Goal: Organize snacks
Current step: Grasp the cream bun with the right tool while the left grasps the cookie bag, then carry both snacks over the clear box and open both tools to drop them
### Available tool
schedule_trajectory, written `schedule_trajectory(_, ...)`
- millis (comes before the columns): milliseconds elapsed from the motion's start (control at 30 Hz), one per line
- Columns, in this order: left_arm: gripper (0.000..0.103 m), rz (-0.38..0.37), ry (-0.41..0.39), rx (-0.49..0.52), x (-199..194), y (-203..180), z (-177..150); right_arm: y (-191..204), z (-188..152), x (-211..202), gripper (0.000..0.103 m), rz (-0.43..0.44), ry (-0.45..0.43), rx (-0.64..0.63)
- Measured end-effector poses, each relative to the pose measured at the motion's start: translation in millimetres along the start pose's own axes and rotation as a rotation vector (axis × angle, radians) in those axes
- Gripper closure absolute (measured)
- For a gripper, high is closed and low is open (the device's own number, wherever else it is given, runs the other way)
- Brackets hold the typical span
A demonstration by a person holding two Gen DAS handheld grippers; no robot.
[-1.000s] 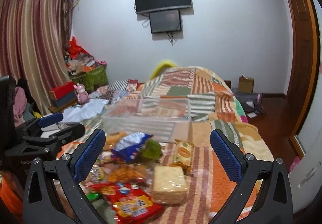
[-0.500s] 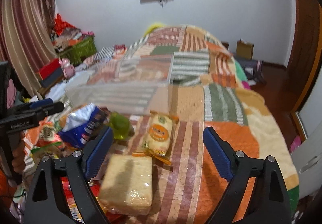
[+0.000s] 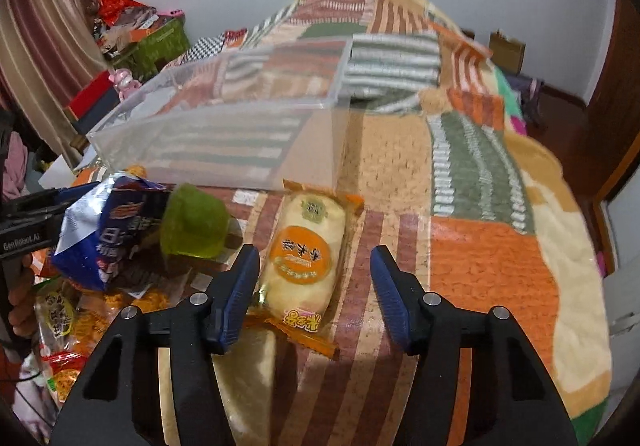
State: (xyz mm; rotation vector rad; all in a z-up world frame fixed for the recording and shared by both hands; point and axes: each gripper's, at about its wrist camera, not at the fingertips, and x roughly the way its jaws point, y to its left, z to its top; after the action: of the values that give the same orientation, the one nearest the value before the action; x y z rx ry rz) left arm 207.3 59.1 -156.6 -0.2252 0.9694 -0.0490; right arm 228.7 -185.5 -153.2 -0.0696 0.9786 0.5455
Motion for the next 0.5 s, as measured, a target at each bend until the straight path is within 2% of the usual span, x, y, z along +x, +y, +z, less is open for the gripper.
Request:
schedule_trajectory(167, 0.051, 0.001, -0.004, -0.002, 2.2, 0.4, -0.9, -2.6, -2.6, 10.0, 0.051, 0.009, 0.041, 0.006)
schedule_trajectory(233, 0.052, 0.017, -0.006, 0.012, 1.5, 1.8, 0.0, -0.7, -4.2, 10.4, 0.067, 0.006, 0.040, -0.002)
schedule_trajectory(267, 0.053, 0.017, -0.009, 0.016, 0.4, 0.7, -1.1, -0.3, -5.2, 9.6, 0.069, 0.012, 0.041, -0.003)
schedule_trajectory(500, 0.054, 0.003, -0.037, 0.023, -15.3, -1.4, -10.2, -1.1, -3.1, -2.3, 0.071, -0.004, 0.002, 0.003)
